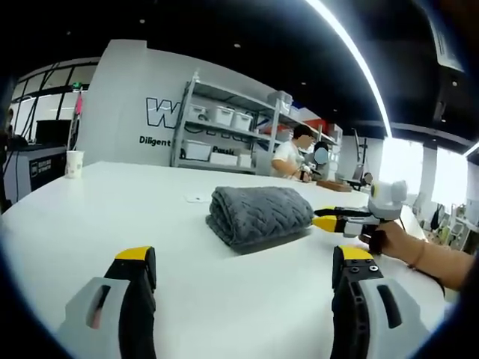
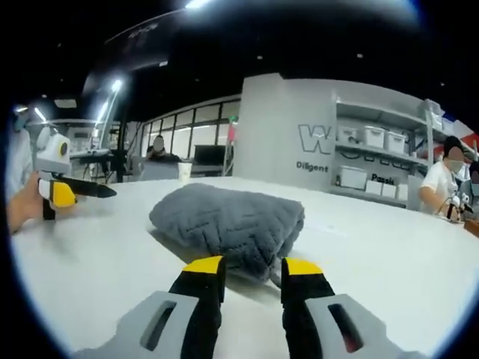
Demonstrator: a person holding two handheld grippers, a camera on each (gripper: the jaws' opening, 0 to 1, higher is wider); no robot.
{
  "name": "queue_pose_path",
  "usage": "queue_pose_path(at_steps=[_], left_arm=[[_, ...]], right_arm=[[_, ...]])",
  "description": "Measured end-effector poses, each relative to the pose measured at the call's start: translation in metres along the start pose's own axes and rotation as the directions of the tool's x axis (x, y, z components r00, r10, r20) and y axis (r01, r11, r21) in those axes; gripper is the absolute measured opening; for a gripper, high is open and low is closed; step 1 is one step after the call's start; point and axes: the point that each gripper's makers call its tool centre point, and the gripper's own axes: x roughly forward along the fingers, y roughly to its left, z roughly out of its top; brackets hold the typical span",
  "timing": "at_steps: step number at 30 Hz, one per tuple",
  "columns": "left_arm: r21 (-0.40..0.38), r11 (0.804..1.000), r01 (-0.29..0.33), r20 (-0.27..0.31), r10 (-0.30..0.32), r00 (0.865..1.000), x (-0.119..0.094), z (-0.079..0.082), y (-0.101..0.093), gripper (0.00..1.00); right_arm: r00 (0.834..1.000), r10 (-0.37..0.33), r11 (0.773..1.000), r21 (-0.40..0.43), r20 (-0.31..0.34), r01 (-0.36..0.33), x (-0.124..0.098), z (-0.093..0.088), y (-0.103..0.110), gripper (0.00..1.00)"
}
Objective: Open the folded towel by lifting each exposed corner and separating the folded layers until the towel lies flat within the target outline without major curled edges
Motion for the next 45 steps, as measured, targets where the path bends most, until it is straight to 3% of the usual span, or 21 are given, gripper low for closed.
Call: queue_pose_path(at_steps=[1,3,5,18,28,33,41,45], left_arm=[[-0.002,1.000,0.000,0.003,0.000,1.000,0.000,0.001,0.000,0.96],[-0.008,1.000,-0.001,0.019,0.001,1.000,-0.002,0.005,0.001,0.96],[-0.012,1.000,0.000,0.031,0.000,1.000,-0.003,0.007,0.001,0.96],[-0.023,1.000,-0.003,0.031,0.003,1.000,-0.006,0.005,-0.001,0.96],[-0.037,0.999,-0.001,0.037,0.002,0.999,-0.005,0.006,0.001,0.96],[-0.037,0.999,0.001,0.029,0.001,1.000,-0.004,0.005,0.002,0.95],[-0.035,0.999,0.000,0.026,0.001,1.000,-0.004,0.004,0.001,0.95],[-0.035,0.999,-0.002,0.022,0.002,1.000,-0.004,0.004,0.002,0.95]], right_arm=[[1.000,0.000,1.000,-0.005,-0.007,0.000,0.000,-0.001,0.001,0.22],[1.000,-0.001,1.000,-0.025,-0.019,0.001,-0.001,-0.004,0.003,0.07],[1.000,-0.024,0.999,-0.033,-0.010,0.024,-0.003,-0.002,-0.002,0.01],[1.000,0.009,1.000,-0.010,0.003,-0.009,-0.006,0.001,0.007,0.00],[0.996,0.094,0.994,-0.054,-0.001,-0.094,-0.013,0.006,0.037,0.00],[0.984,0.179,0.980,-0.090,-0.004,-0.179,-0.019,0.010,0.066,0.00],[0.968,0.250,0.944,-0.216,-0.029,-0.250,-0.013,0.013,0.093,0.00],[0.957,0.290,0.930,-0.233,-0.004,-0.283,-0.012,0.020,0.107,0.00]])
